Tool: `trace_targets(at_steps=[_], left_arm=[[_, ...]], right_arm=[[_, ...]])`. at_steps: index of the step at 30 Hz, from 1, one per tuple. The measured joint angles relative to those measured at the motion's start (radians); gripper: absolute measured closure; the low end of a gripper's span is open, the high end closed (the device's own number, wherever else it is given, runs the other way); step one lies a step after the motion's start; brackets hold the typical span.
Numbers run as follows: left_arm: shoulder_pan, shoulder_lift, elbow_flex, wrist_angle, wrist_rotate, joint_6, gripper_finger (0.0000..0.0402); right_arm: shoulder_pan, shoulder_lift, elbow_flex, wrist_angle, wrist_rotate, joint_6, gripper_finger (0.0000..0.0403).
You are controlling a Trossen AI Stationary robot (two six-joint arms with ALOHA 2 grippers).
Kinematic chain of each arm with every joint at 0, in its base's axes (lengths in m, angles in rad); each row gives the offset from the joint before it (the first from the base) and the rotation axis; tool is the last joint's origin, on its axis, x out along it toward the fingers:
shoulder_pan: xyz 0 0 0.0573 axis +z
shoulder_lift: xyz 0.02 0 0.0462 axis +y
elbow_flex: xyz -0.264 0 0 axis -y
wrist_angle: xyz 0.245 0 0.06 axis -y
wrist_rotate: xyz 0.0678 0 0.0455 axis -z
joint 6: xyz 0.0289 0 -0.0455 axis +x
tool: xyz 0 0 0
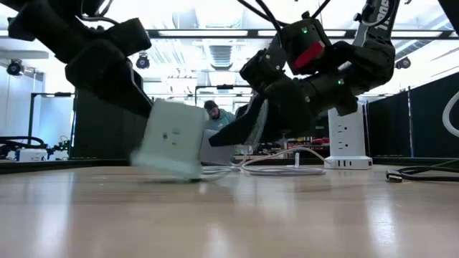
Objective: Insert USB
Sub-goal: Insert the white charger adapter into the green outlet extension, then adjust the cables on the table
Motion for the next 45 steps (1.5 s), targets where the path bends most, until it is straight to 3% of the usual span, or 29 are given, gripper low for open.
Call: trace_targets(at_steps=[13,23,30,34,37,39,45], left_arm=[[-0.005,0.048,-0.005,-0.018,0.062,-0.039,0.0128],[-0.005,0.037,0.009,-0.039,0.126,-0.049,0.0128],[-0.005,-0.002,0.102,-0.078,0.132,-0.033,0.0128],[0.007,-0.007,0.178,-0.069,0.123,0.040,0.0128],[0.013,0.012,0.209,-0.031,0.068,0.080,0.0128],[0.022,0.029,0.211,-0.014,0.047,0.108,0.0128],[0.059,0.120,0.187,0.106,0.044,0.146,0.0128]], right_arm=[[0.002,-0.017,-0.001,-0.079,-0.003,-0.008,0.0170],[-0.029,-0.316,-0.002,-0.589,0.002,-0.198,0.0148],[-0.091,-0.430,-0.003,-0.691,0.001,-0.274,0.0156],[-0.140,-0.427,-0.003,-0.665,-0.016,-0.270,0.0170],[-0.154,-0.399,-0.003,-0.646,-0.087,-0.222,0.0177],[-0.148,-0.369,-0.003,-0.637,-0.131,-0.206,0.0180],[-0.120,-0.279,-0.004,-0.661,-0.130,-0.194,0.0170]])
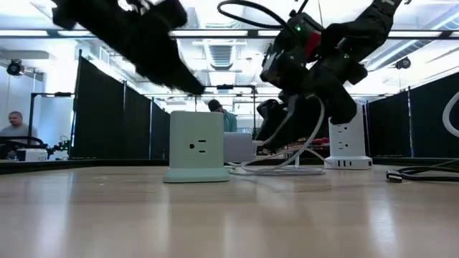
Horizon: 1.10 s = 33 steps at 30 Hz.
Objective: Insert USB
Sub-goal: Adjust the cables on the table
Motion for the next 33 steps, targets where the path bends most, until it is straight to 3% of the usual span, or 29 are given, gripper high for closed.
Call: trace_targets(at_steps=[10,22,29,33], left_arm=[[0.017,0.201,0.004,0.088,0.028,-0.030,0.0128],[0.001,0.178,-0.001,0.036,0.071,-0.132,0.0128],[-0.020,0.181,-0.001,0.036,0.097,-0.159,0.0128],[-0.020,0.182,-0.001,0.037,0.097,-0.167,0.0128]], right_arm=[[0.013,-0.041,0.002,-0.099,0.000,0.004,0.0138],[0.022,-0.024,0.000,-0.208,0.006,-0.028,0.0112],[0.022,-0.024,0.000,-0.220,0.170,-0.138,0.0121],[0.026,-0.022,0.003,-0.214,0.189,-0.189,0.0126]])
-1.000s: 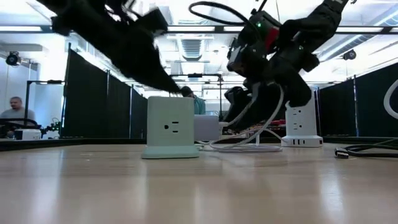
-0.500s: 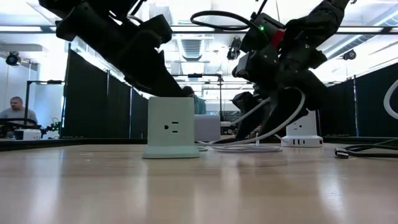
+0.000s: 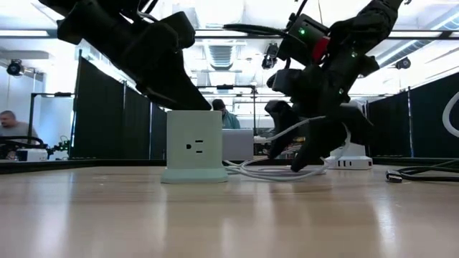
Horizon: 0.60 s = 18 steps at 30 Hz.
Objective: Insert USB
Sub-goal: Adjust the cables on the table
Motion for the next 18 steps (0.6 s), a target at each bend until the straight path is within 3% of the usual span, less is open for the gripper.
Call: trace_targets(at_steps=[2,8,18], left_arm=[[0.000,0.000,0.000,0.003,0.000,0.001,0.0128],[0.000,0.000,-0.001,0.004,0.000,-0.001,0.0128],[0.000,0.000,-0.001,0.004,0.000,-0.006,0.0128]], right_arm=[[0.003,0.000,0.002,-0.001,0.038,-0.059,0.0126],[0.002,0.000,0.002,-0.007,0.300,-0.247,0.0116],[0.005,0.000,0.003,0.022,0.566,-0.467,0.0116]])
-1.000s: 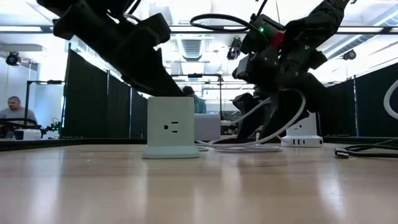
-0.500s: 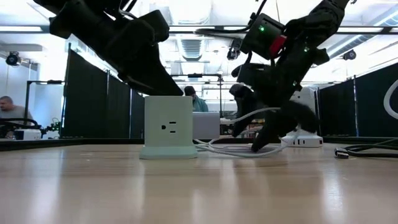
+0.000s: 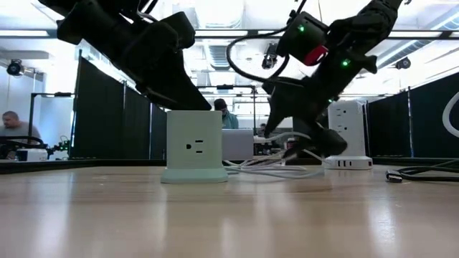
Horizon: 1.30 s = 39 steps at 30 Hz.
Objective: Insert USB
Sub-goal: Adjust the cables on the table
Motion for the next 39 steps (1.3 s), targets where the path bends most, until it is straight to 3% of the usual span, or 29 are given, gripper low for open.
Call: trace_targets(at_steps=[11,16,18,23,25,34,36,39], left_arm=[[0.000,0.000,0.000,0.000,0.000,-0.003,0.0128],[0.000,0.000,0.000,0.000,0.000,-0.002,0.0128],[0.000,0.000,0.000,0.000,0.000,-0.002,0.0128],[0.000,0.000,-0.002,0.011,0.001,0.014,0.0128],[0.000,0.001,-0.003,0.018,0.011,0.013,0.0128],[-0.024,0.001,-0.003,0.027,0.125,-0.077,0.0128],[-0.033,0.001,-0.003,0.026,0.130,-0.082,0.0128],[-0.043,0.001,-0.003,0.021,0.130,-0.094,0.0128]], right_arm=[[-0.001,-0.049,0.001,0.080,0.227,-0.088,0.0139],[-0.001,-0.125,0.001,0.112,0.234,-0.013,0.0150],[-0.010,-0.161,0.001,0.124,0.137,0.086,0.0156],[-0.106,-0.165,0.001,0.227,-0.448,0.456,0.0185],[-0.141,-0.124,0.002,0.278,-0.587,0.541,0.0208],[-0.171,0.123,0.001,0.488,-0.780,0.642,0.0378],[-0.170,0.171,0.000,0.560,-0.862,0.678,0.0396],[-0.169,0.230,0.011,0.624,-1.011,0.725,0.0388]])
